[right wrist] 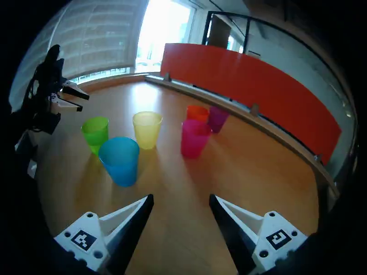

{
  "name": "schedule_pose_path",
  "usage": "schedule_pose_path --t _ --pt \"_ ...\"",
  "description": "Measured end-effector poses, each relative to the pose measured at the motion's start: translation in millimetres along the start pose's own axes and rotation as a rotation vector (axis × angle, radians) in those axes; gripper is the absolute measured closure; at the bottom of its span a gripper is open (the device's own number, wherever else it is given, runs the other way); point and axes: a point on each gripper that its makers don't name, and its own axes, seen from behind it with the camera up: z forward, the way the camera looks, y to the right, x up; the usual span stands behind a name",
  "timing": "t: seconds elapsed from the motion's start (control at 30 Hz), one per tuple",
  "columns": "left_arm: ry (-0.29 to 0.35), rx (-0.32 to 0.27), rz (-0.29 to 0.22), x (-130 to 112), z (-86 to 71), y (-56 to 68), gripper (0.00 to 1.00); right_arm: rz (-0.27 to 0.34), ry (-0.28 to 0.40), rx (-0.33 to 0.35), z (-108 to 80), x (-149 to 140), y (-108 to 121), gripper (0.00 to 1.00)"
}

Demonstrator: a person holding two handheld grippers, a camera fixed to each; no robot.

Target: Pour water

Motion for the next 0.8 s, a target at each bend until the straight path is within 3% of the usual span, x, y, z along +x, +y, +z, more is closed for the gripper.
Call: schedule_pose_path --t 0.17,0.37,0.8 --pt "0.057 0.067 -0.053 12.2 -8.7 -17.3 0.12 0.052 0.061 -0.097 -7.0 8.7 20.2 0.06" --pt "0.115 0.139 -0.078 26.5 -18.3 -36.1 0.12 0.086 0.14 -0.197 -16.9 24.4 38.2 0.06" --pt "0.208 0.233 -0.096 46.4 -27.0 -49.9 0.12 0.133 0.261 -0.34 -27.4 51.2 57.7 0.06"
